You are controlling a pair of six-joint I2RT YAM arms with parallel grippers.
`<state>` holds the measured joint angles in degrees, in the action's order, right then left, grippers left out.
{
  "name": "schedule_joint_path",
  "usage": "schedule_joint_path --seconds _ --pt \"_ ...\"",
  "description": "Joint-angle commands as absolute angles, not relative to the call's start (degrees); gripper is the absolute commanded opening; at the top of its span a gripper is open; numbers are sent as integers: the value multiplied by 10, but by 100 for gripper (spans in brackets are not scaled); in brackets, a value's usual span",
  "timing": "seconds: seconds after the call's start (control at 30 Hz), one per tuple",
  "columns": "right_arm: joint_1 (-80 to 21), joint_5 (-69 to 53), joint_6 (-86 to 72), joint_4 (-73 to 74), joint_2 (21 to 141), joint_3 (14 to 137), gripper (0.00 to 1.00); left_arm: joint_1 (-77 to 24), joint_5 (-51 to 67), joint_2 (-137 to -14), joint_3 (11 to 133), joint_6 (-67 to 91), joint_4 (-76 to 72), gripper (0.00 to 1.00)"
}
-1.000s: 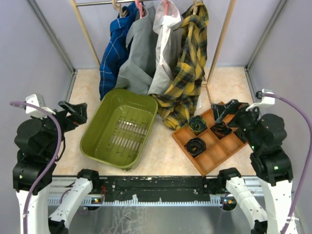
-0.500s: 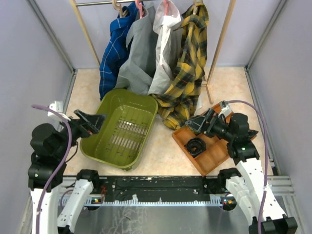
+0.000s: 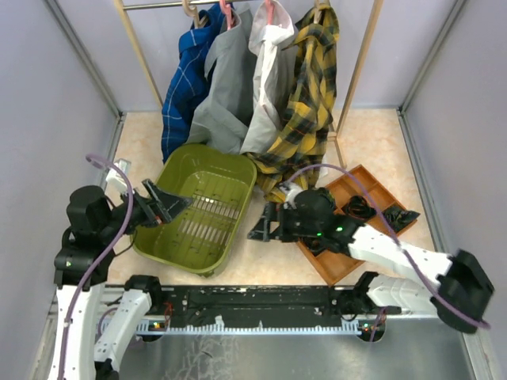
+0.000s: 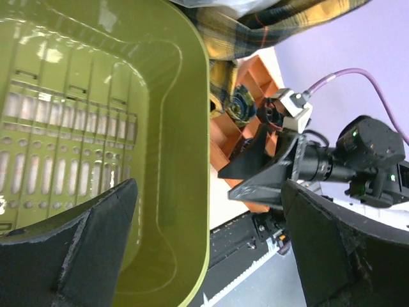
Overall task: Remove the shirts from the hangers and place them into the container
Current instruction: Move the bin to the center of the board.
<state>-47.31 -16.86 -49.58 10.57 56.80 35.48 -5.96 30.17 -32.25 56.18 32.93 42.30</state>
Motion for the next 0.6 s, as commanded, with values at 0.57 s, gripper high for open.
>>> schedule_joint_path --seconds 0.57 --pt "-700 -73 -416 -52 964 742 99 -54 39 -301 706 300 572 99"
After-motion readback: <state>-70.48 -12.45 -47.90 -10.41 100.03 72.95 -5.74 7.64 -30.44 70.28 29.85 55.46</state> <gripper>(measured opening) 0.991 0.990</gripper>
